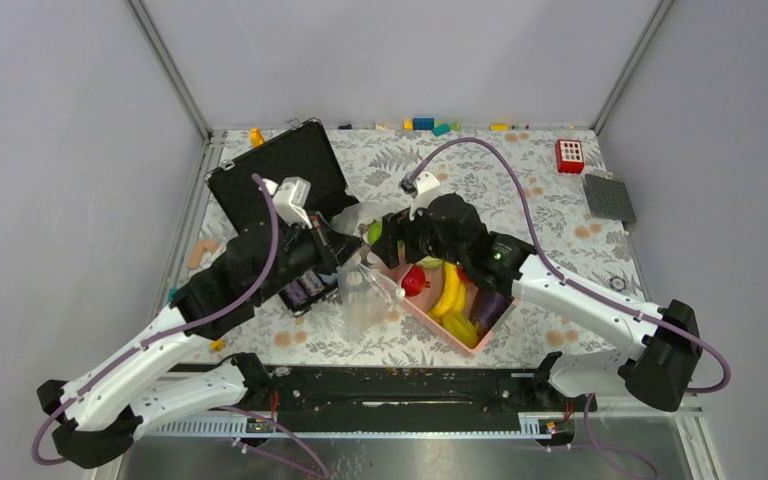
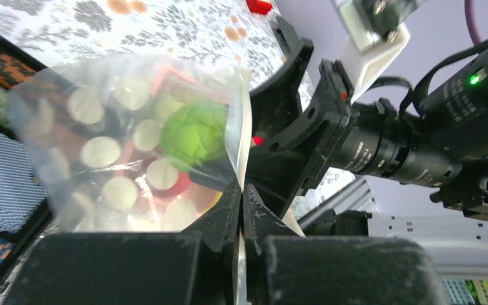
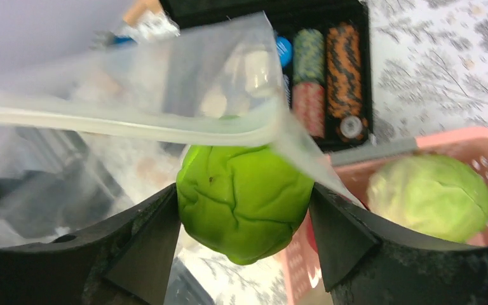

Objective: Place the food in the zip-top bag and seal the zipper
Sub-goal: Place the fake fruit in the zipper food storage bag, then pick up the fake fruit from the bin.

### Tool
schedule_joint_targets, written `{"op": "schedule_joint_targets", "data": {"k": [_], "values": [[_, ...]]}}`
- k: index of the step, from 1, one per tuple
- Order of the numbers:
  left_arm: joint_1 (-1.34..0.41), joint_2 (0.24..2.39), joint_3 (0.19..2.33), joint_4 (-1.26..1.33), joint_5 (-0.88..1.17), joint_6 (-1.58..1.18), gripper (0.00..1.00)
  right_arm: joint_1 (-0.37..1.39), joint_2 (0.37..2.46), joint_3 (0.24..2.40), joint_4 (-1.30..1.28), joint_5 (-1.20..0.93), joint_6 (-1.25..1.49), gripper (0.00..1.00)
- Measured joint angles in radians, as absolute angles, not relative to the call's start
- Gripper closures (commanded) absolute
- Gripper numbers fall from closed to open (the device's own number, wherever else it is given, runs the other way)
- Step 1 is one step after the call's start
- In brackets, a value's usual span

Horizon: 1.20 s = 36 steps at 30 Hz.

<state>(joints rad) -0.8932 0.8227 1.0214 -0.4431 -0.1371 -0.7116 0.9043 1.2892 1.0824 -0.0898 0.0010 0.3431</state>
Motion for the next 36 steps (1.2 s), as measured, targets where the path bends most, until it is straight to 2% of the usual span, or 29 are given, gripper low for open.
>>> {"op": "schedule_joint_targets", "data": {"k": [5, 8, 18, 26, 31, 36], "values": [[-0.893, 0.772, 1.021, -0.507, -0.277, -0.709, 1.0, 0.904, 1.285, 1.083, -0.226, 0.043, 0.291, 0.05], [-0.896, 0.765, 1.021, -0.561, -0.334, -0.71, 1.0, 0.908, 1.283, 1.089, -0.281, 0.036, 0.262, 0.01], [-0.904, 0.77, 1.019, -0.596, -0.274, -0.696, 1.0, 0.912, 1.212, 1.096, -0.317, -0.145, 0.221, 0.0], [-0.9, 0.85, 0.973, -0.574, -0.175, -0.68, 1.0, 0.911, 1.082, 1.062, -0.195, -0.302, 0.263, 0.0], [-0.9, 0.855, 0.953, -0.561, -0.149, -0.678, 1.0, 0.911, 1.013, 1.034, -0.169, -0.244, 0.288, 0.02], [-0.899, 0.85, 0.953, -0.547, -0.139, -0.67, 1.0, 0.908, 0.934, 1.008, -0.235, -0.041, 0.299, 0.02]]}}
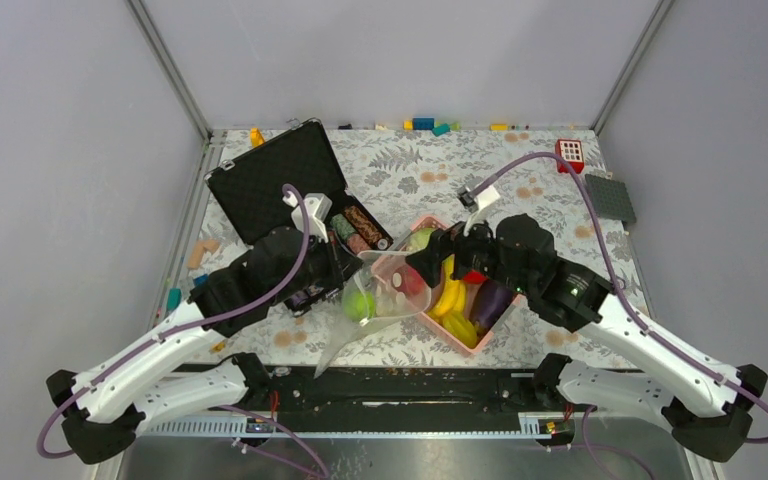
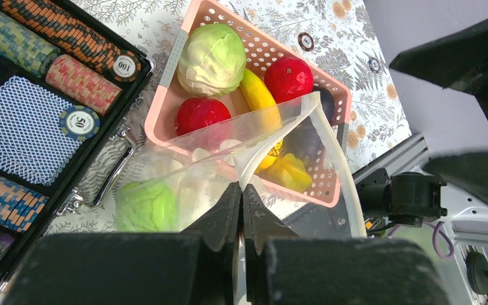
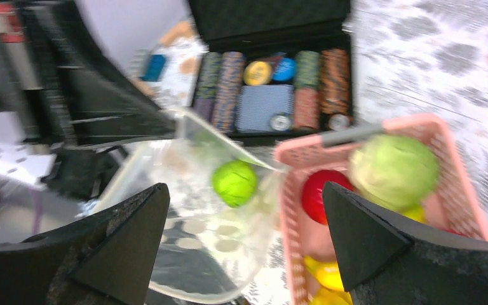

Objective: Place the food in the zip-top bag and seal the zipper
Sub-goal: Pick up the fake fruit from the bin.

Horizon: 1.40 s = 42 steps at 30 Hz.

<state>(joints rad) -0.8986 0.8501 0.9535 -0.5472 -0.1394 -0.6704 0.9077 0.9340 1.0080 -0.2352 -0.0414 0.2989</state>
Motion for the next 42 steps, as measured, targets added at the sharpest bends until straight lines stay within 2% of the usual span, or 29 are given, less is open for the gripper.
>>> {"op": "schedule_joint_targets", "data": {"k": [5, 9, 18, 24, 37, 40, 42], "values": [[-0.899, 0.828, 0.953, -0.548, -0.135, -0.655, 1.0, 0.871, 0.901, 0.983, -0.396, 0.233, 0.323, 0.02], [-0.899, 0.81, 0.953, -0.547, -0.135, -0.65, 1.0, 0.77, 0.928, 0.907, -0.497, 0.329, 0.381, 0.02], [-0.899, 0.801, 0.895, -0.5, -0.135, -0.646, 1.0, 0.698, 1.13, 0.845, -0.466, 0.392, 0.405, 0.02], [-0.899, 0.801, 0.878, -0.485, -0.135, -0.647, 1.0, 0.686, 1.272, 0.849, -0.443, 0.408, 0.414, 0.08], [-0.898, 0.799, 0.865, -0.413, -0.11, -0.626, 1.0, 0.684, 1.295, 0.819, -0.443, 0.443, 0.436, 0.14], [-0.898, 0.799, 0.857, -0.397, -0.104, -0.624, 1.0, 0.684, 1.307, 0.817, -0.437, 0.448, 0.441, 0.19], [-0.898, 0.799, 0.855, -0.392, -0.1, -0.623, 1.0, 0.684, 1.313, 0.815, -0.424, 0.447, 0.442, 0.31]]}}
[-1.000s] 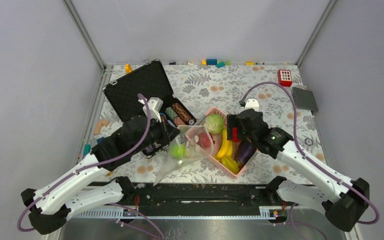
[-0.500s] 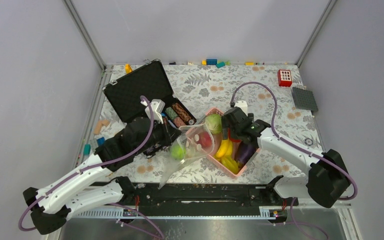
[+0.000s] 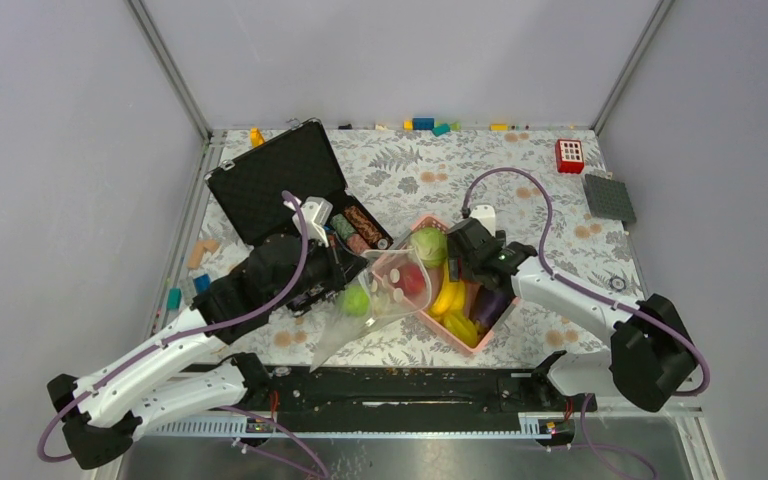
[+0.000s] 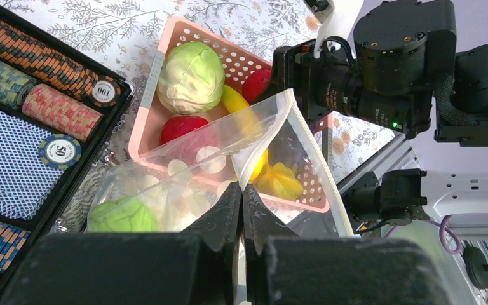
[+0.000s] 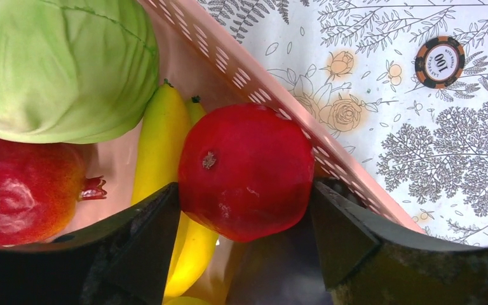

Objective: Place the food in the zip-top bag and seal the zipper
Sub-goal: Pick up the fake fruit from the bin, then place the fake fruit in the zipper food storage bag.

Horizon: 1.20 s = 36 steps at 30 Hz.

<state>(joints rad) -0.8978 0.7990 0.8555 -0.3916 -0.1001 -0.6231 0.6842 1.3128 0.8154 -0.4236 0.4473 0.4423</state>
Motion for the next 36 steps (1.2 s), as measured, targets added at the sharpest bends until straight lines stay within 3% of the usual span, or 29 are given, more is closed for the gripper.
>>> {"op": "schedule_joint_targets", "data": {"k": [1, 3, 10, 16, 22, 26, 32, 36], "values": [[-0.898, 0.799, 0.855, -0.39, -0.099, -0.622, 1.0, 0.684, 1.314, 0.814, -0.418, 0.447, 0.44, 0.41], [-0.898, 0.799, 0.855, -0.385, -0.099, -0.621, 1.0, 0.684, 1.318, 0.813, -0.408, 0.446, 0.436, 0.5], [-0.898, 0.784, 0.83, -0.355, -0.099, -0.618, 1.0, 0.683, 1.212, 0.805, -0.411, 0.413, 0.405, 0.59], [-0.898, 0.787, 0.824, -0.341, -0.095, -0.608, 1.0, 0.681, 0.948, 0.786, -0.395, 0.289, 0.344, 0.59], [-0.898, 0.789, 0.824, -0.333, -0.081, -0.599, 1.0, 0.68, 0.761, 0.75, -0.262, -0.114, 0.289, 0.58], [-0.898, 0.794, 0.824, -0.324, -0.075, -0.595, 1.0, 0.68, 0.767, 0.746, -0.111, -0.399, 0.307, 0.58], [-0.898, 0.794, 0.824, -0.318, -0.072, -0.593, 1.0, 0.689, 0.838, 0.746, 0.066, -0.633, 0.376, 0.55], [-0.898, 0.794, 0.824, -0.312, -0.067, -0.593, 1.0, 0.73, 0.874, 0.75, 0.092, -0.664, 0.379, 0.4]]}}
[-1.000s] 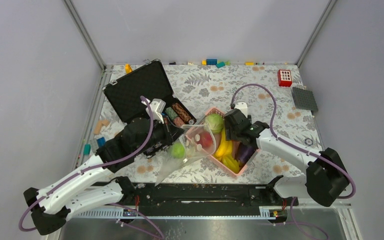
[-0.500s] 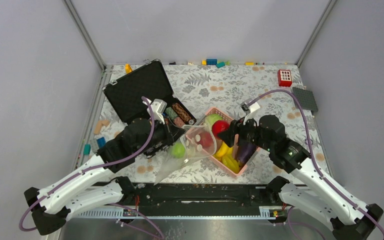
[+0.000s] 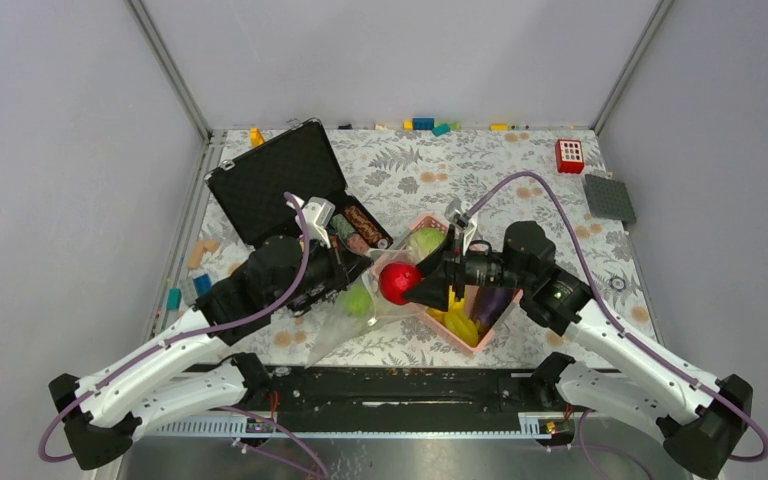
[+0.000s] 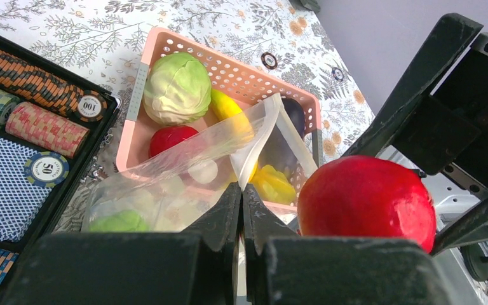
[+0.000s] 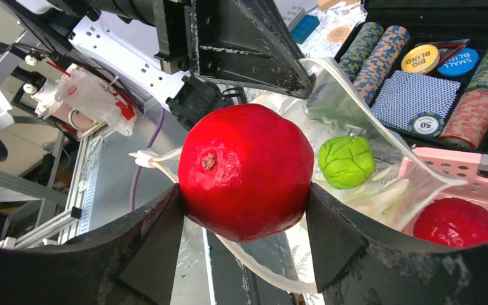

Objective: Place the food in the zip-top bag and seal the zipper
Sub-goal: Place the fake fruit in the zipper food storage bag, then pick up the fake vegetable from the bin.

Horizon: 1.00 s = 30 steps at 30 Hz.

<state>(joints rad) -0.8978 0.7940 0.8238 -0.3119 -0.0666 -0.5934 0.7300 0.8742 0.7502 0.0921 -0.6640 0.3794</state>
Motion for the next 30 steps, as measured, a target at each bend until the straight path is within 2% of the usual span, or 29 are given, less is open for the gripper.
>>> {"op": "schedule_joint_targets", "data": {"k": [1, 2, 4, 17, 26, 30], "values": [[-0.898, 0.794, 0.824, -0.312, -0.065, -0.593, 1.0, 0.742, 0.879, 0.754, 0.086, -0.662, 0.37, 0.32], [-0.898, 0.794, 0.824, -0.312, -0.063, -0.593, 1.0, 0.755, 0.883, 0.76, 0.073, -0.652, 0.358, 0.17], [-0.898, 0.794, 0.824, -0.312, -0.061, -0.593, 1.0, 0.777, 0.887, 0.775, 0.04, -0.635, 0.333, 0.01], [-0.898, 0.78, 0.808, -0.312, -0.067, -0.593, 1.0, 0.792, 0.859, 0.787, -0.057, -0.473, 0.298, 0.0], [-0.898, 0.725, 0.793, -0.316, -0.089, -0.588, 1.0, 0.774, 0.882, 0.916, -0.461, 0.207, 0.488, 0.0], [-0.898, 0.725, 0.782, -0.313, -0.09, -0.583, 1.0, 0.771, 0.95, 0.914, -0.63, 0.384, 0.586, 0.0]]}}
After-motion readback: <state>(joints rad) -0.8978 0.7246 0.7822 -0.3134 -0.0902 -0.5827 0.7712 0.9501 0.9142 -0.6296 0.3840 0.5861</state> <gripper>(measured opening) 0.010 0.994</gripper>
